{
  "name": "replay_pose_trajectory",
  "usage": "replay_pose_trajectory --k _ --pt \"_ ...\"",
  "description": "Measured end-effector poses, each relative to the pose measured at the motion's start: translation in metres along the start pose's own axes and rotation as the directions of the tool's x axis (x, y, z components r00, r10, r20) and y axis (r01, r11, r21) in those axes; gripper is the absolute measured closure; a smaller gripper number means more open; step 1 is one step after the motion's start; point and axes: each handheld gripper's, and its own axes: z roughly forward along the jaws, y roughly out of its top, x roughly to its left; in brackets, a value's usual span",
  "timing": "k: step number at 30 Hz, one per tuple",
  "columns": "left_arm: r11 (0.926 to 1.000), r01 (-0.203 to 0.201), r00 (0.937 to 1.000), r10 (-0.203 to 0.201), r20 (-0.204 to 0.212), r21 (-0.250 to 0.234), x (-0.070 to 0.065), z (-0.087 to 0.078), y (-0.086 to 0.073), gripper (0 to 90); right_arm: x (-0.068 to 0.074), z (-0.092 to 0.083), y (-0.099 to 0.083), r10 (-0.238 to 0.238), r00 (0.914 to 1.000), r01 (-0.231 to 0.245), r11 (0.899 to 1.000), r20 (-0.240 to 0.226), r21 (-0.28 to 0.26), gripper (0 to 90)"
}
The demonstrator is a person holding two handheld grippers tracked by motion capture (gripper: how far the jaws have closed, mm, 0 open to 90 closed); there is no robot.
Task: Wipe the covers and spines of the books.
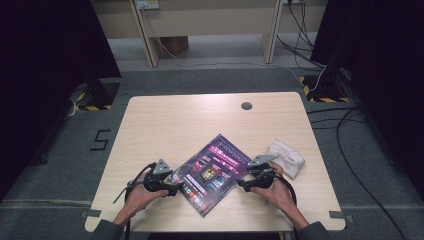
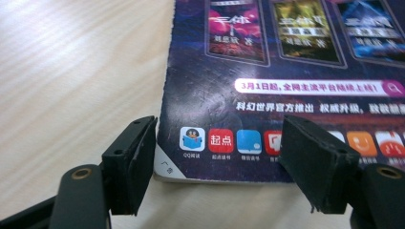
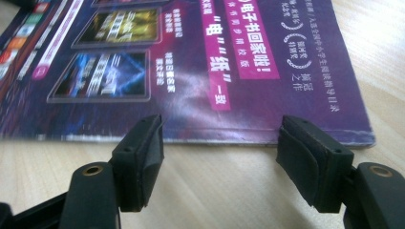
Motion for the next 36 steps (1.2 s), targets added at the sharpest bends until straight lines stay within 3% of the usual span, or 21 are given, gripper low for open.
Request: replay_pose_trajectory --k 13,16,18,21,23,27,31,34,36 --pt "0.9954 -0.095 0.9945 0.094 0.047 0.013 -0.046 -0.002 0.001 33.4 -0.032 0.012 0.018 -0.02 0.9993 0.02 1.0 0.033 0.021 31.7" --pt "0.9925 -0.122 0.9881 0.121 0.094 0.001 -0.059 0.0 0.002 39.2 -0.039 0.017 0.025 -0.025 0.9993 0.025 0.999 0.026 0.025 31.2" --pt "0.987 -0.161 0.9828 0.159 0.094 0.009 -0.071 0.002 0.004 38.5 -0.043 0.021 0.029 -0.015 0.9997 0.015 0.999 0.017 0.029 30.9" --pt "0.9865 -0.163 0.9829 0.162 0.087 0.01 -0.081 0.005 0.006 37.4 -0.047 0.026 0.034 -0.004 0.9999 0.004 1.0 0.015 0.031 30.9" --pt "0.9896 -0.144 0.9862 0.143 0.083 -0.004 -0.08 0.003 0.007 36.3 -0.049 0.028 0.037 -0.003 0.9998 0.003 1.0 0.019 0.03 31.0" --pt "0.9958 -0.091 0.9951 0.092 0.036 -0.006 -0.067 0.0 0.006 31.0 -0.044 0.027 0.039 -0.029 0.9987 0.027 0.999 0.043 0.036 33.3" --pt "0.999 -0.044 0.9989 0.044 -0.016 -0.003 -0.056 -0.001 0.002 26.0 -0.035 0.024 0.037 -0.047 0.9983 0.045 0.998 0.034 0.041 32.3" --pt "0.9997 -0.009 0.9999 0.009 0.014 0.024 -0.05 -0.001 -0.001 25.4 -0.026 0.02 0.032 -0.038 0.9992 0.038 0.998 0.015 0.047 31.5" --pt "0.9997 -0.007 0.9994 0.006 0.034 0.025 -0.05 -0.001 0.0 26.9 -0.023 0.02 0.029 -0.036 0.9993 0.035 0.998 0.008 0.051 31.5"
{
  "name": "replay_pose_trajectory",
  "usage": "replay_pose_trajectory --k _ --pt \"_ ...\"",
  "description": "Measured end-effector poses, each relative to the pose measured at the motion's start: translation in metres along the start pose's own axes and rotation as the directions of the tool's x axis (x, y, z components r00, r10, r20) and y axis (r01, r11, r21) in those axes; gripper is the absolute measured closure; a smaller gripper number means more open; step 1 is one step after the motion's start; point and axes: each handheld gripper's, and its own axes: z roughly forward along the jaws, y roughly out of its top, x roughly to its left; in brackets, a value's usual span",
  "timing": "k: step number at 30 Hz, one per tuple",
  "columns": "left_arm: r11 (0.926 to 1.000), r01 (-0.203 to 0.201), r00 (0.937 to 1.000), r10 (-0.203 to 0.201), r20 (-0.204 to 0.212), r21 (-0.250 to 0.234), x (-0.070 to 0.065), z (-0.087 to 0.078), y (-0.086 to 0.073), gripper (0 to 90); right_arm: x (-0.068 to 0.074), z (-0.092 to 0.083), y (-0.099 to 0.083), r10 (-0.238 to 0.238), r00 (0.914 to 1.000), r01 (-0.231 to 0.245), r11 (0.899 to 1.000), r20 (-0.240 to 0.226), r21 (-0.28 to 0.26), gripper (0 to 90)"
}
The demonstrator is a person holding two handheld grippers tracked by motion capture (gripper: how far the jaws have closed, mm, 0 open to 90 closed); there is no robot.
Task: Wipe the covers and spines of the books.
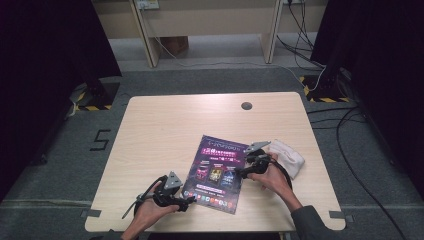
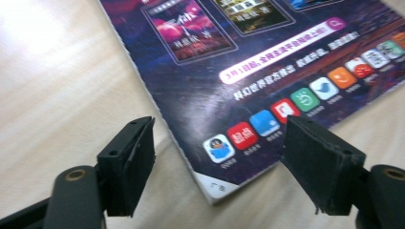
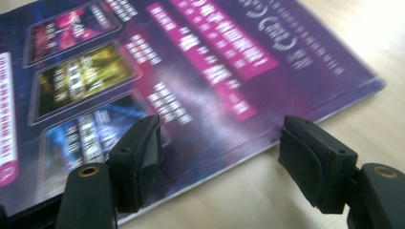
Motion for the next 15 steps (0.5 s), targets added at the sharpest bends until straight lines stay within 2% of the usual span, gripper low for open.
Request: replay_pose_trajectory --k 2,4,7,11,15 --pt "0.9999 -0.013 0.9997 0.013 0.02 0.01 -0.003 0.001 0.0 29.3 0.002 0.001 -0.001 -0.002 1.0 0.002 1.0 0.004 0.0 30.5" --pt "0.9991 -0.028 0.9992 0.027 0.028 0.032 -0.006 0.004 -0.001 26.5 0.001 0.002 0.0 0.009 0.9999 -0.009 1.0 0.007 -0.004 29.9" --pt "0.999 -0.031 0.9988 0.03 0.038 0.033 -0.01 0.003 0.001 29.7 -0.004 0.004 0.001 0.017 0.9998 -0.017 1.0 0.009 -0.015 30.2" --pt "0.9954 -0.087 0.9954 0.085 0.043 0.04 -0.021 0.005 0.003 30.2 -0.01 0.007 0.004 0.031 0.9994 -0.031 0.999 0.012 -0.015 30.6" --pt "0.9934 -0.11 0.9912 0.108 0.077 0.031 -0.03 0.006 0.004 31.4 -0.018 0.009 0.007 0.039 0.9991 -0.038 0.999 0.017 -0.025 30.6"
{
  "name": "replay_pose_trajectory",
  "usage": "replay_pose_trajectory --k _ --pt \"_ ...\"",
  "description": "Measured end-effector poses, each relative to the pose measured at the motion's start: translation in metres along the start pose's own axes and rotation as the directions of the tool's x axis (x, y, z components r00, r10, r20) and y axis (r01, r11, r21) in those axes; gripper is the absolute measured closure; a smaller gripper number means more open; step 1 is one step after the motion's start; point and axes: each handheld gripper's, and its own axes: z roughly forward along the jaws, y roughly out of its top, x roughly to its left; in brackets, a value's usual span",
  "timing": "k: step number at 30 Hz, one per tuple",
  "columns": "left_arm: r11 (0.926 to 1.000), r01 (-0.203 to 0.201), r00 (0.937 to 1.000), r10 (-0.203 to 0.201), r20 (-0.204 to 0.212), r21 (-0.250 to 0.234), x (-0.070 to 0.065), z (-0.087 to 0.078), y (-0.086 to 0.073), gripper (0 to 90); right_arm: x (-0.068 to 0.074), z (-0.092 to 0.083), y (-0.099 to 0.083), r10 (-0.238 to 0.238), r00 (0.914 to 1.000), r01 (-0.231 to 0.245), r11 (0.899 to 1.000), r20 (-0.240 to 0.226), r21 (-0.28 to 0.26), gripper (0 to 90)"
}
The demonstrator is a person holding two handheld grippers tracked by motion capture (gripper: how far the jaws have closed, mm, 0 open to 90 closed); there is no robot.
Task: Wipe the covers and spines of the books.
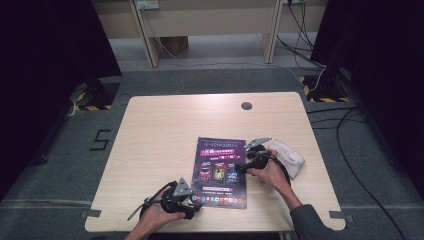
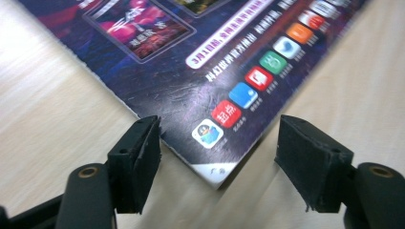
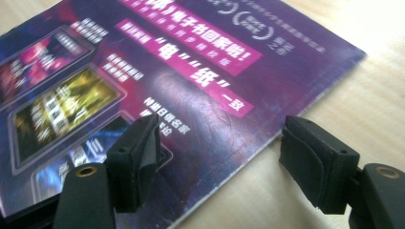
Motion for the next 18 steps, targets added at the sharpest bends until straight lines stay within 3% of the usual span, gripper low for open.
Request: replay_pose_trajectory --k 3,7,9,12,14,18 --pt "0.9997 -0.025 0.9996 0.025 0.008 0.002 -0.007 0.002 0.001 30.5 -0.003 0.001 0.002 0.003 1.0 -0.003 1.0 0.009 0.001 30.7" --pt "0.9998 -0.018 0.9997 0.018 0.016 -0.004 -0.007 0.002 0.001 30.3 -0.003 0.001 0.003 -0.01 0.9997 0.01 1.0 0.02 -0.001 32.3" --pt "0.9998 -0.016 0.9999 0.015 -0.002 -0.012 -0.005 0.001 0.001 27.9 -0.003 -0.003 0.004 -0.02 0.999 0.02 1.0 0.039 -0.014 32.8" --pt "0.9991 0.0 0.9999 -0.001 -0.016 -0.043 -0.002 -0.003 0.001 25.9 -0.004 -0.017 0.006 0.001 0.9989 0.002 0.998 0.047 -0.055 33.7" --pt "0.998 0.011 0.9996 -0.012 -0.024 -0.062 0.001 -0.005 0.0 23.8 -0.007 -0.028 0.005 -0.028 0.9965 0.032 0.998 0.079 -0.058 34.7" --pt "0.9964 0.026 0.9992 -0.028 -0.03 -0.081 0.005 -0.009 -0.001 20.0 -0.014 -0.054 -0.002 -0.031 0.9913 0.038 0.998 0.128 -0.051 37.7"
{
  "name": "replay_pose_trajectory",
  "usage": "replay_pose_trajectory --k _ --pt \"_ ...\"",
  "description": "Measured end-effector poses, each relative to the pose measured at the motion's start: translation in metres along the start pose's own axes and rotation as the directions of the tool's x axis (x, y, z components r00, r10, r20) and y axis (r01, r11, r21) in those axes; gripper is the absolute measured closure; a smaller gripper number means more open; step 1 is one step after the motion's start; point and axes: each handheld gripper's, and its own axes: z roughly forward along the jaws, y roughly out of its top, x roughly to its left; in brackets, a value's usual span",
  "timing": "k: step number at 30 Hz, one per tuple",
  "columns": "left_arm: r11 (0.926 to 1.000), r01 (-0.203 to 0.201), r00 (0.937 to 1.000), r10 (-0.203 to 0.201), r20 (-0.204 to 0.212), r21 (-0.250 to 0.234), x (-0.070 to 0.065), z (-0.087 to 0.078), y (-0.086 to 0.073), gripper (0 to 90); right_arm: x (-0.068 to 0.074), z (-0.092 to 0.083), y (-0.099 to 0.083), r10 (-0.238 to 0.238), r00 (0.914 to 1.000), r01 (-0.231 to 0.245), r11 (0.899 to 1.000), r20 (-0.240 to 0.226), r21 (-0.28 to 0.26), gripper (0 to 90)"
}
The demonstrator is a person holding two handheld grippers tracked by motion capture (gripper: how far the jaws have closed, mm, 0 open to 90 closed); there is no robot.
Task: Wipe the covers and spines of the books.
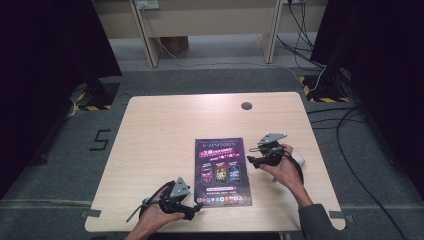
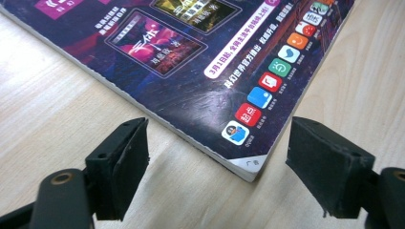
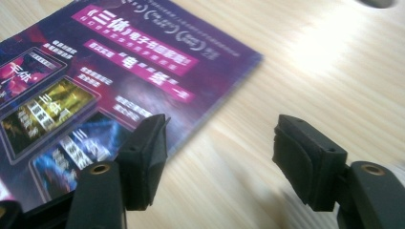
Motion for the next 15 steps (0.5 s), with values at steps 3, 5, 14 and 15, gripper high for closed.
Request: replay_pose_trajectory --k 3,5,14,15 --pt "0.9993 0.023 0.9995 -0.024 -0.019 -0.029 0.003 -0.002 0.0 17.0 -0.009 -0.017 -0.007 0.016 0.999 -0.016 1.0 0.041 0.005 38.5" --pt "0.9985 0.037 0.9987 -0.039 -0.032 -0.041 0.005 -0.003 0.0 16.8 -0.019 -0.027 -0.014 0.032 0.9966 -0.032 0.999 0.076 0.0 39.1" --pt "0.9967 0.065 0.9957 -0.068 -0.063 -0.048 0.012 -0.002 -0.001 16.4 -0.048 -0.049 -0.043 0.119 0.9798 -0.123 0.992 0.161 0.014 38.4" --pt "0.9967 0.065 0.9956 -0.068 -0.064 -0.048 0.012 -0.002 -0.001 16.3 -0.05 -0.049 -0.046 0.126 0.9789 -0.13 0.991 0.161 0.017 38.1"
